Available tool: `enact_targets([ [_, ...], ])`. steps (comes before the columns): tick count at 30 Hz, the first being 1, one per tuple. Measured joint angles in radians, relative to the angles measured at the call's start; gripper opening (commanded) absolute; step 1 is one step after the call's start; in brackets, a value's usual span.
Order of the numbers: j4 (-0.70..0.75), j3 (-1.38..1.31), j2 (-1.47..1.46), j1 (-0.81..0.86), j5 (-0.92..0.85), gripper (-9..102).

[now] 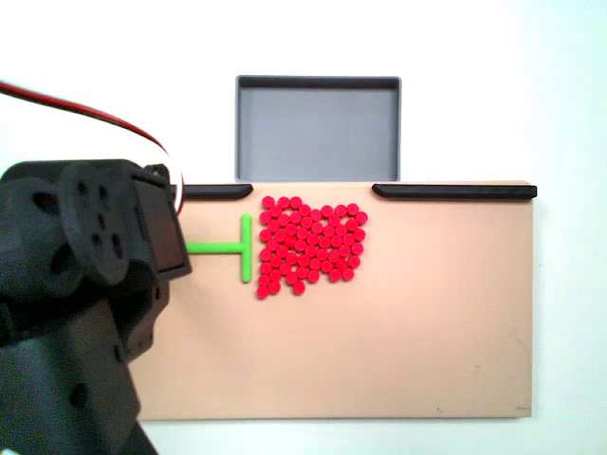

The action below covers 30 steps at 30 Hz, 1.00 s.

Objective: Gather the left side granules

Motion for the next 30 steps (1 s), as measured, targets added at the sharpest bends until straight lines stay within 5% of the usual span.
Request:
enact_targets([
  [15,0.009,0.101,0.202,-0.094,-0.041,0],
  [30,0.012,0.666,0.746,0.034,-0.839,0],
])
